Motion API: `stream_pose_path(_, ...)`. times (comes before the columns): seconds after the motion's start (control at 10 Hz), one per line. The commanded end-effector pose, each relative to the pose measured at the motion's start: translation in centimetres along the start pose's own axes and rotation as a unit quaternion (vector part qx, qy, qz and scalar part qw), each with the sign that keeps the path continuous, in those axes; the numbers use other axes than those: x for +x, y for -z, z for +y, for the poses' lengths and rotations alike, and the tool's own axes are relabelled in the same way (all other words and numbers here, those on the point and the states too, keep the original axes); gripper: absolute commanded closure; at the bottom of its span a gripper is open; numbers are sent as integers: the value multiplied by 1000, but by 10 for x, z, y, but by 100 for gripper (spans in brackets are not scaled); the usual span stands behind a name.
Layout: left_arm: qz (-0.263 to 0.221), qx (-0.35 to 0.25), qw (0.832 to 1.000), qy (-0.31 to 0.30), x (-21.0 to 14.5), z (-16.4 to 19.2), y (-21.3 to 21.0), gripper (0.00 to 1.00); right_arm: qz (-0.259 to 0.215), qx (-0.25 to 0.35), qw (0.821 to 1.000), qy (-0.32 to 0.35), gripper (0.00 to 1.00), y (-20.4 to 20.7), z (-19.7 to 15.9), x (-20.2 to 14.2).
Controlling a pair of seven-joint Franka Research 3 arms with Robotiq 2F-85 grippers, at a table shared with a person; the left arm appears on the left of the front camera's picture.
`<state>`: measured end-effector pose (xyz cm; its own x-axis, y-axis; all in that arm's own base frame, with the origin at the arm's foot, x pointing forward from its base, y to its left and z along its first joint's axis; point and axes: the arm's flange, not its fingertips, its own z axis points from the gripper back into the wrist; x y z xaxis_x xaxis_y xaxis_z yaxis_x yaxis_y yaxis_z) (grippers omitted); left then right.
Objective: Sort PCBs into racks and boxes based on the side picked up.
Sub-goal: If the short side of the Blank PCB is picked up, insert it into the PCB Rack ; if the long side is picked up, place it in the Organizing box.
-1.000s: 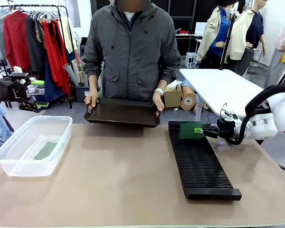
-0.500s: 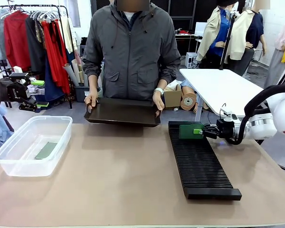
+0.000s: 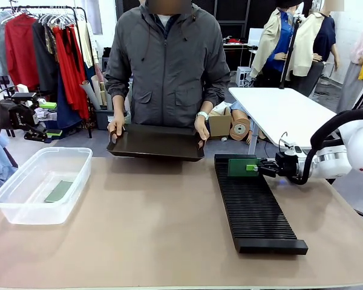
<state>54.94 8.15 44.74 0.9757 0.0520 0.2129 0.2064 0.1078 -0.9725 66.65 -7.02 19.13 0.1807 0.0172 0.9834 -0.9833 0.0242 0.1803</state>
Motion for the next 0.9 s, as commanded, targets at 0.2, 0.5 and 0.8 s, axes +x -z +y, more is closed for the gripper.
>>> stream_pose_path(0.2,2,-3,1000,-2,-2,-2,-1,0,24,-22,999,15,100,-6,-16,-5)
stream_pose_path(0.5,2,-3,1000,-2,-2,-2,-1,0,22,-22,999,19,98,-4,-18,-2)
stream_pose_path(0.8,2,-3,1000,-2,-2,-2,-1,0,8,-20,1000,9,44,-4,-17,4)
